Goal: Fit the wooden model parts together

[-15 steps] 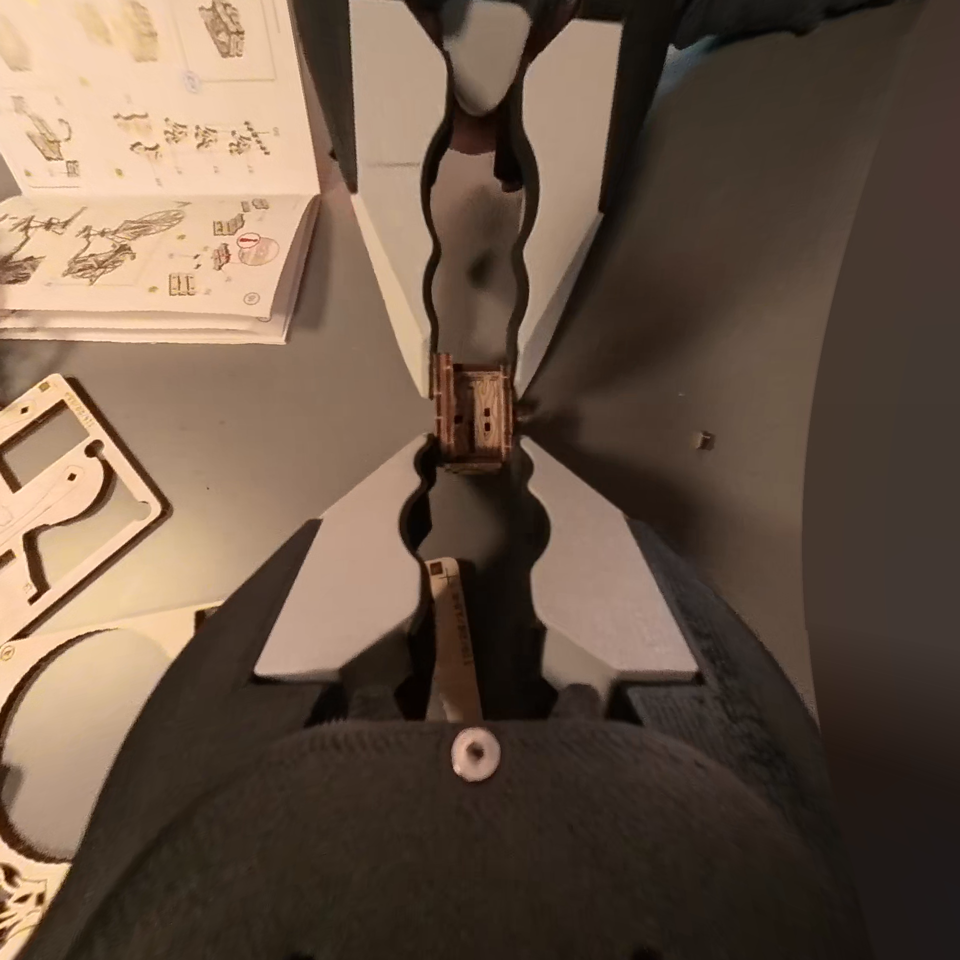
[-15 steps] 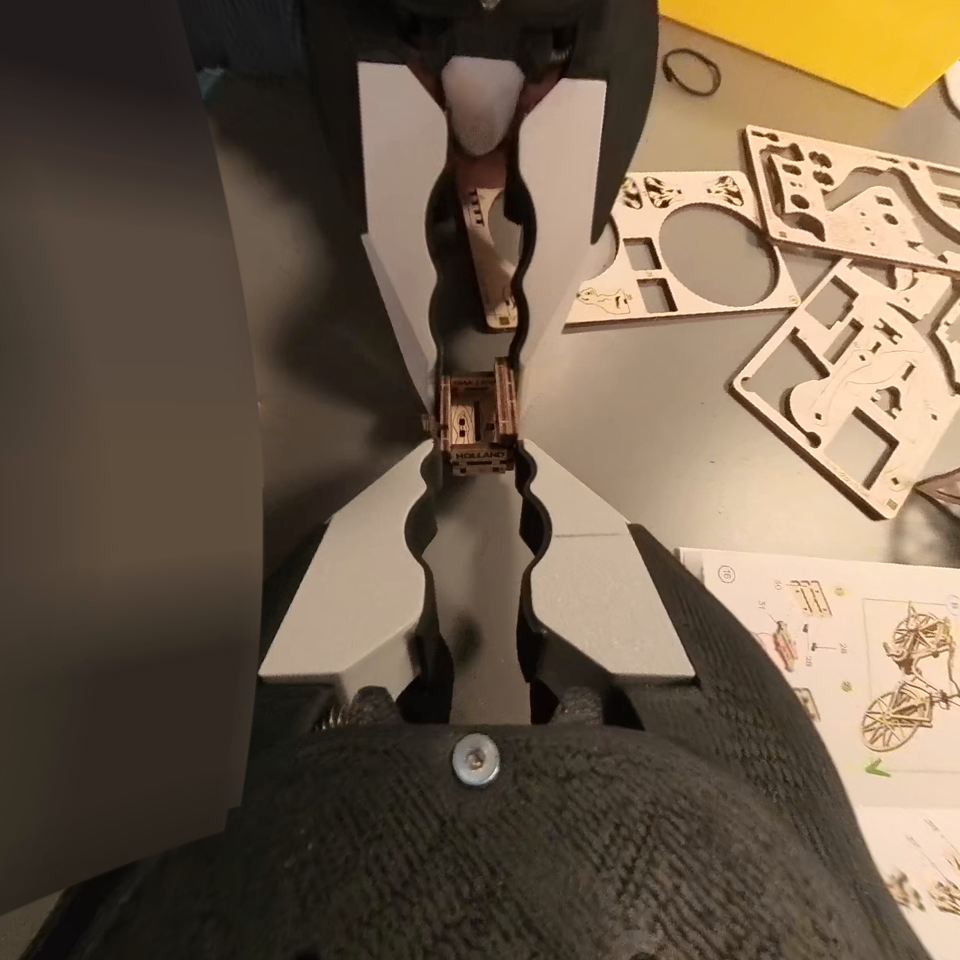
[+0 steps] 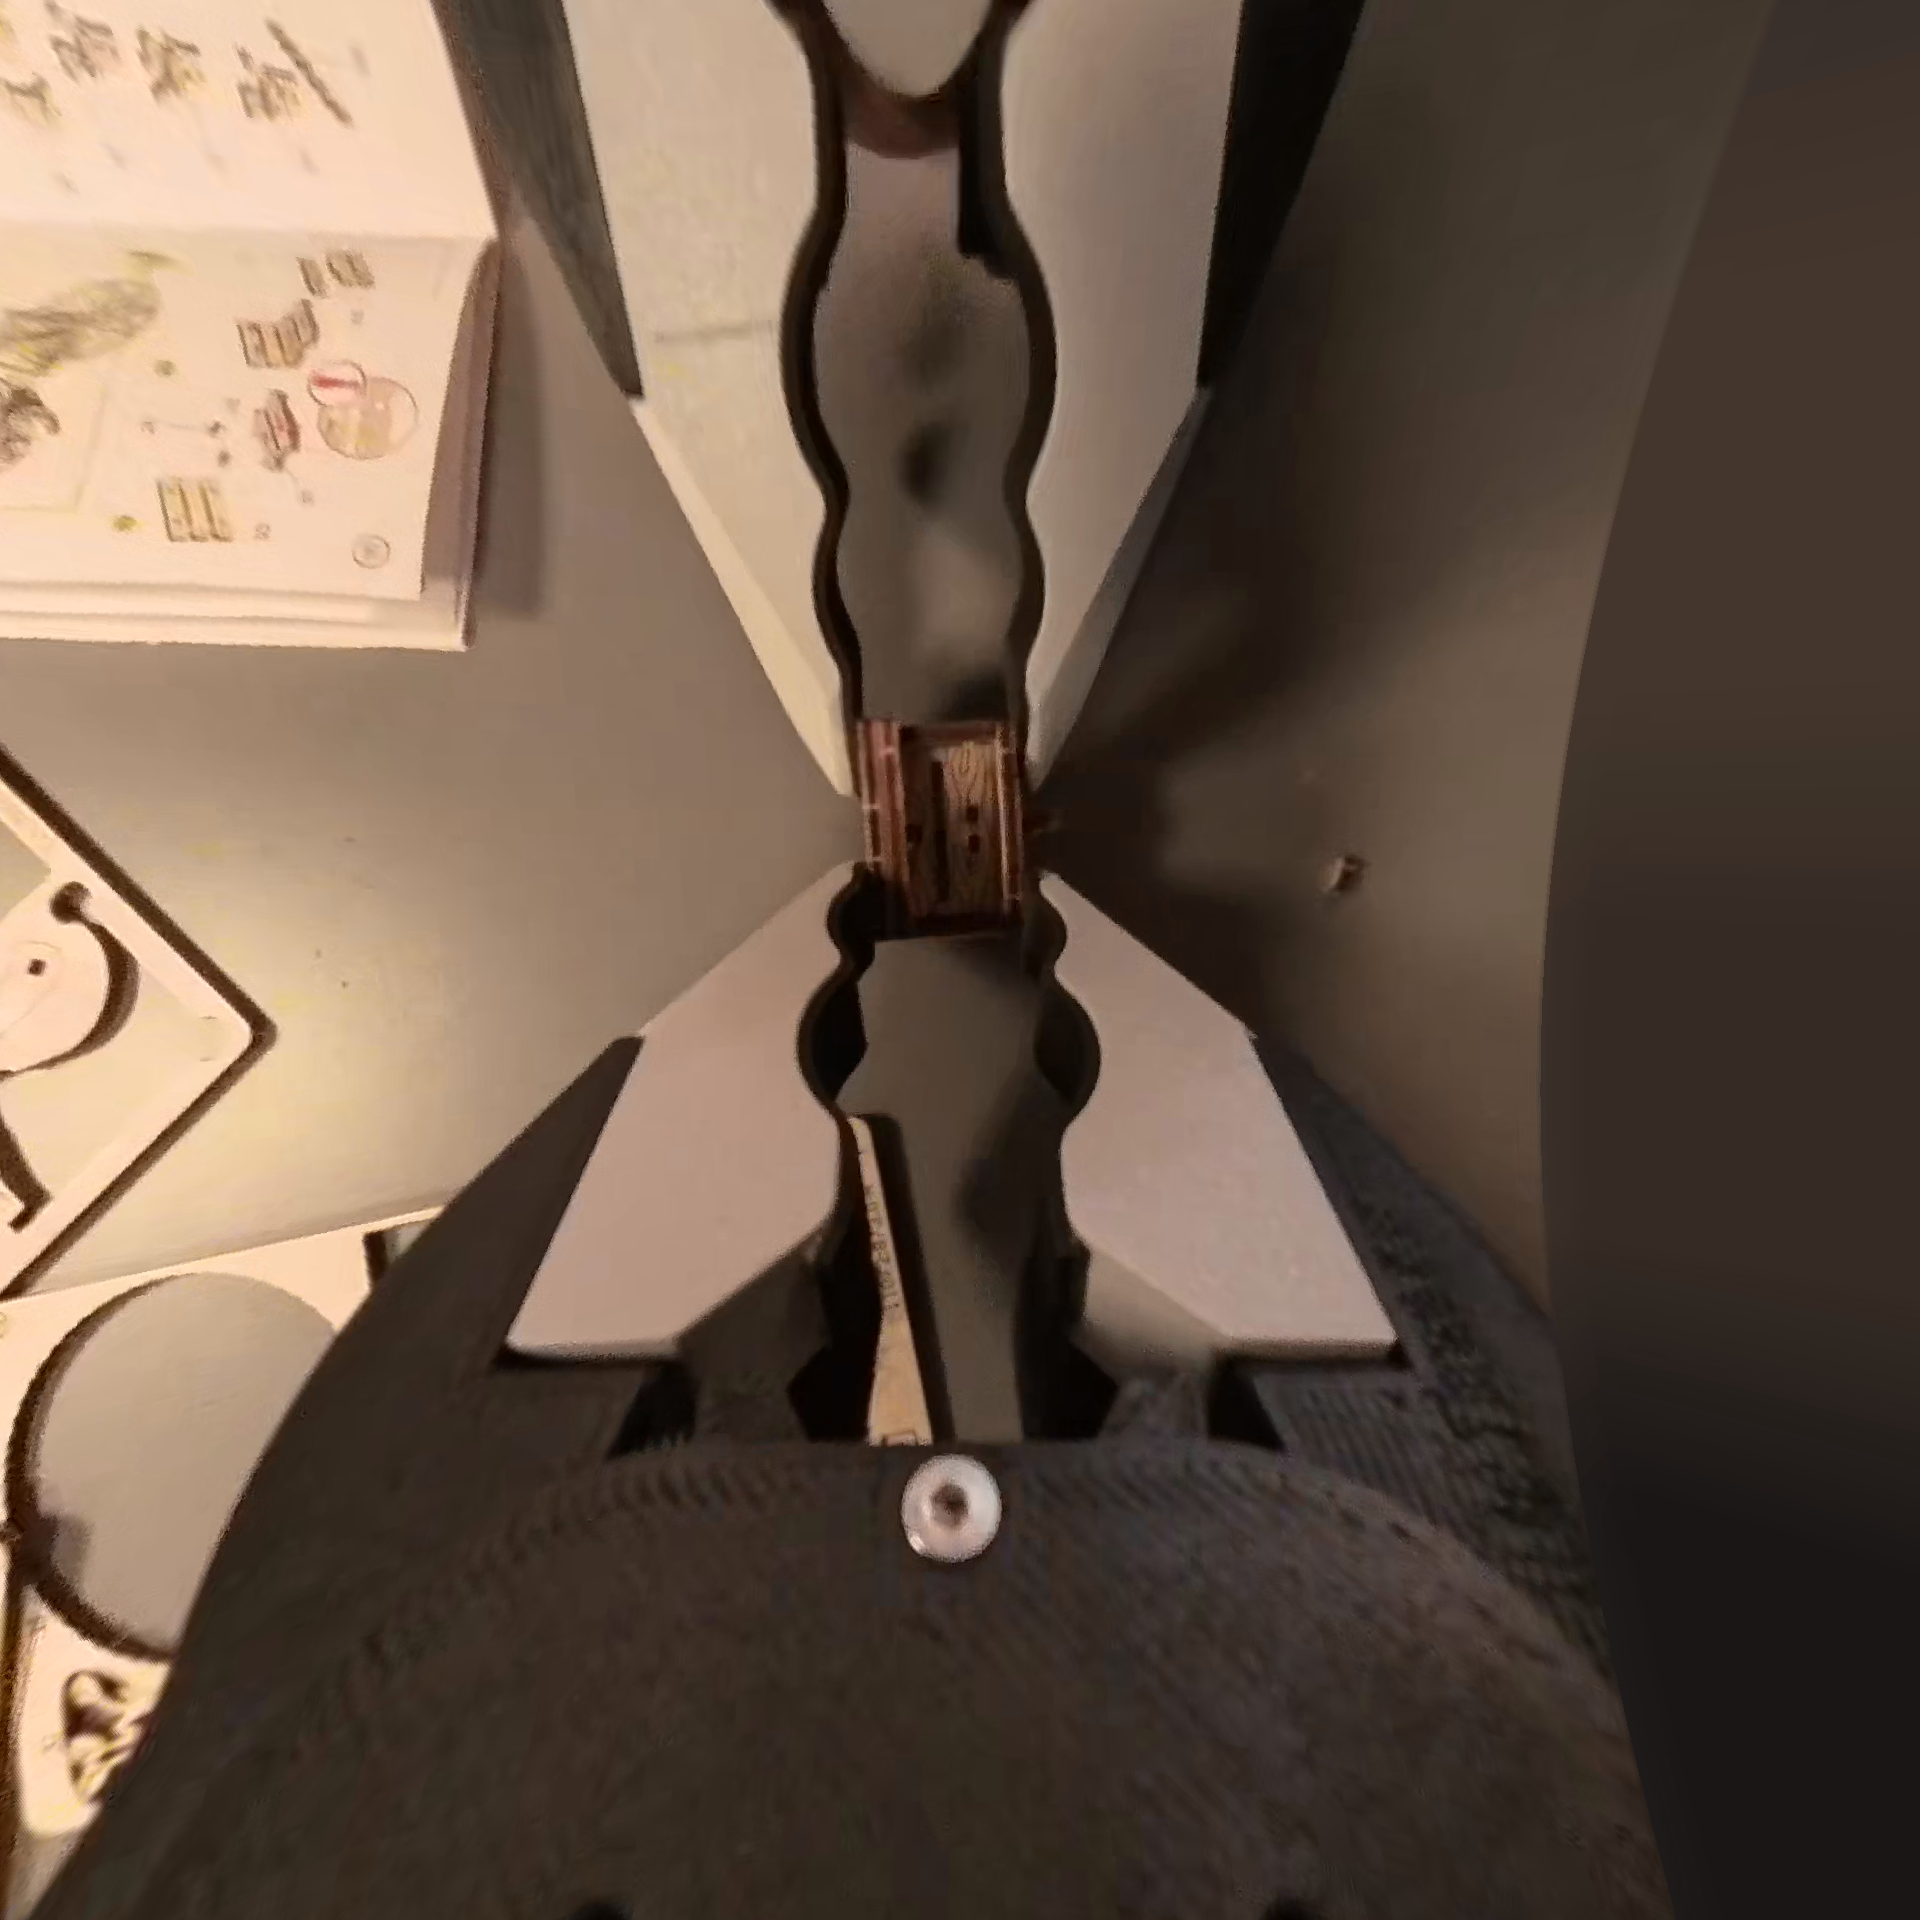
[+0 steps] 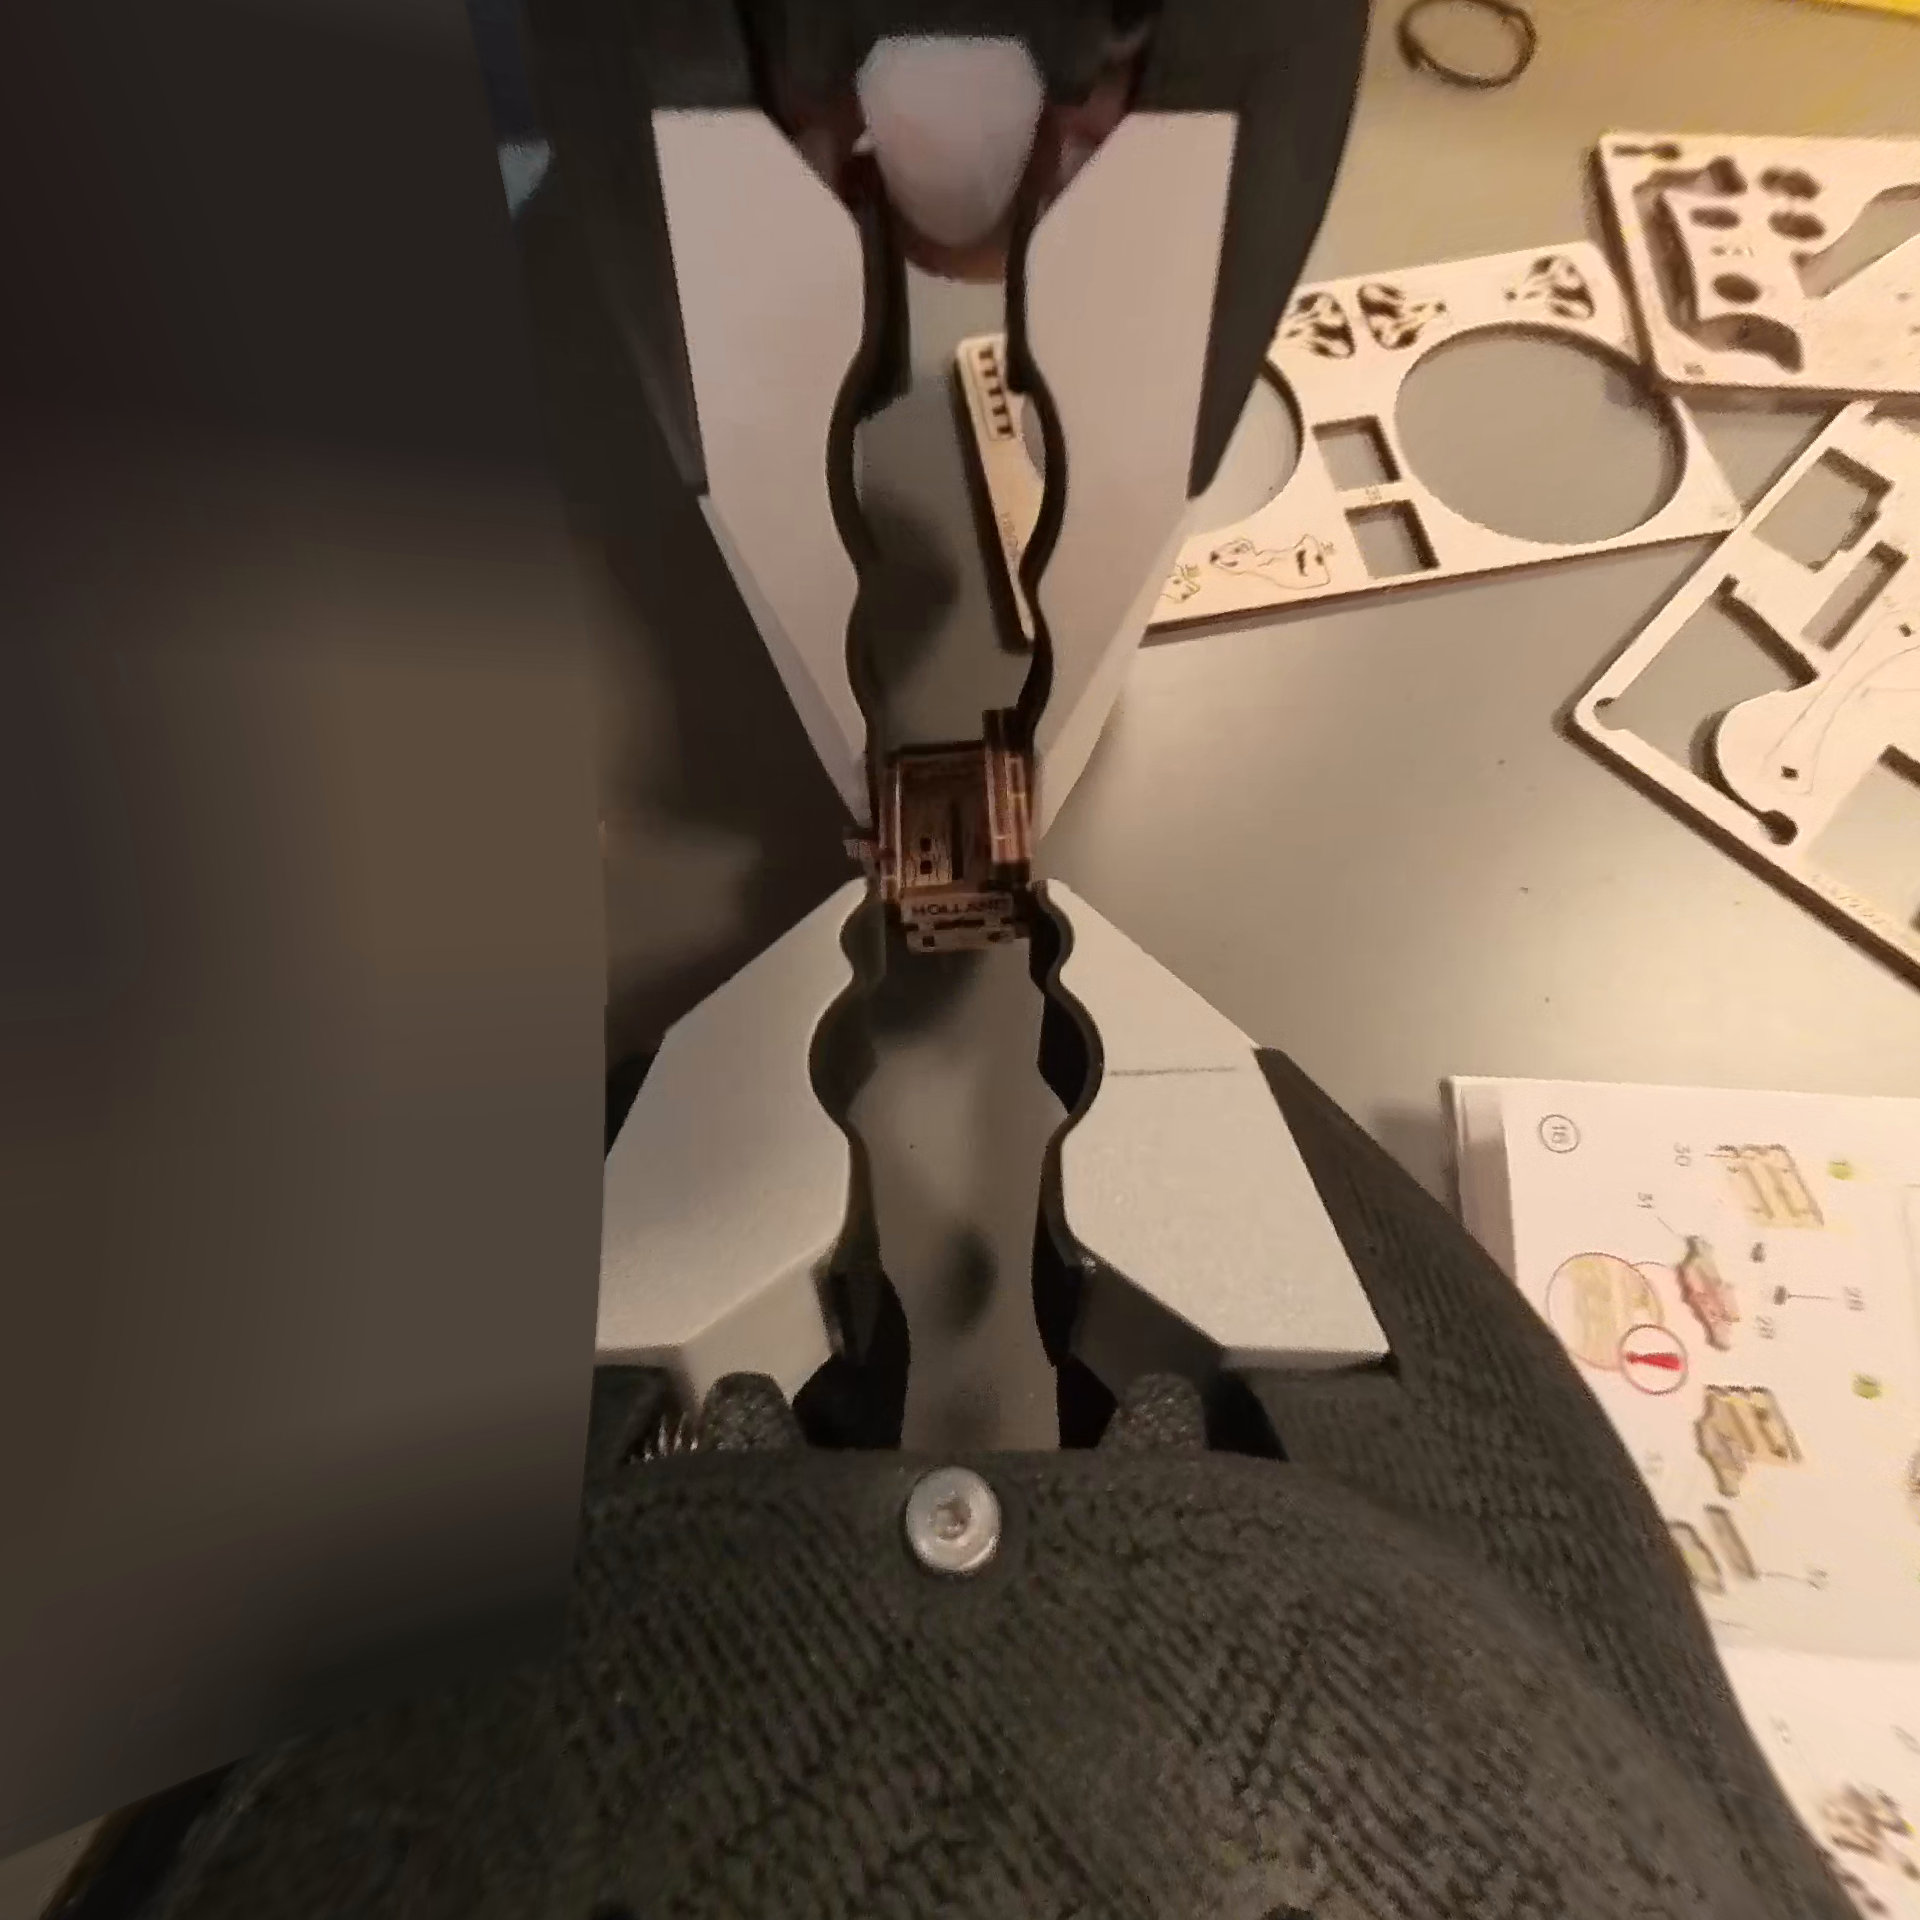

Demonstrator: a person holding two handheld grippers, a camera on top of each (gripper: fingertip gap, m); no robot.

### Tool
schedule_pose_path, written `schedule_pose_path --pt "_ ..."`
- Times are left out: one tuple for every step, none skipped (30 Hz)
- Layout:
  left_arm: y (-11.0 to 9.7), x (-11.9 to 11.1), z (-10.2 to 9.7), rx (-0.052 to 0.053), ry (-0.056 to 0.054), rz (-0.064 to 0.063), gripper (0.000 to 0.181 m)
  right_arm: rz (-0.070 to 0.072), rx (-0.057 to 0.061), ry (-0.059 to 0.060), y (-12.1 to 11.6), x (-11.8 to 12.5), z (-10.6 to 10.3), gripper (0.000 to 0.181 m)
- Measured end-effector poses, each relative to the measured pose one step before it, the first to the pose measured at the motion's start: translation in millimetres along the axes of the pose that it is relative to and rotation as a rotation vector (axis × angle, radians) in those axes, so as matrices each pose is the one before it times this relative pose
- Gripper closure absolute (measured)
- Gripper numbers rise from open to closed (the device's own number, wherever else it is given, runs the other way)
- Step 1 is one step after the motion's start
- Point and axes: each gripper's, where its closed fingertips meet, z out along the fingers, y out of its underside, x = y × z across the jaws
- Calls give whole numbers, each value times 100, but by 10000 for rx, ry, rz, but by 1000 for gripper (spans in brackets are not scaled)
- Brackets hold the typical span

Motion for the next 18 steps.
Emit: schedule_pose_path --pt "-81 -35 13 151 185 -274 155 264 120 -106 -108 82 -103 155" --pt "-138 47 -112 -2 120 -223 155 58 -43 -31 -155 26 -172 155" --pt "-277 -119 -321 -16 -204 134 154 -152 11 139 -330 83 -291 155" --pt "-284 -97 -338 -5 -239 210 155 -164 55 139 -294 45 -285 155" --pt "-44 138 4 -45 48 28 155 -12 -38 -36 71 -119 -1 155" --pt "416 245 556 -148 314 -159 154 144 -167 -165 535 -201 392 155" --pt "425 124 494 -126 346 -237 154 209 159 -93 96 3 248 155" --pt "-215 -163 -296 119 28 -194 155 140 115 -32 -132 115 -110 155" --pt "-356 -69 -369 18 -95 41 155 -27 -57 33 -190 78 -282 155" --pt "-287 -84 -366 -74 -206 215 155 -165 58 147 -424 79 -374 156" --pt "-247 -57 -266 -57 -163 140 155 -153 59 122 -249 20 -246 155" --pt "72 145 101 -122 72 -21 155 -1 -32 -49 185 -128 106 155" --pt "507 207 585 -289 258 -146 155 150 -144 -180 595 -183 470 156" --pt "643 93 621 -360 250 -164 152 202 -8 -161 360 -89 436 155" --pt "-208 -83 -229 121 9 -32 154 90 25 -42 13 59 34 155" --pt "-308 -86 -374 84 -120 -13 155 -97 -28 53 -159 64 -212 155" --pt "-168 70 -309 -27 -93 119 154 -195 58 94 -290 -16 -229 155" --pt "-75 3 -190 -66 -119 106 154 -181 95 104 -232 -27 -123 153"
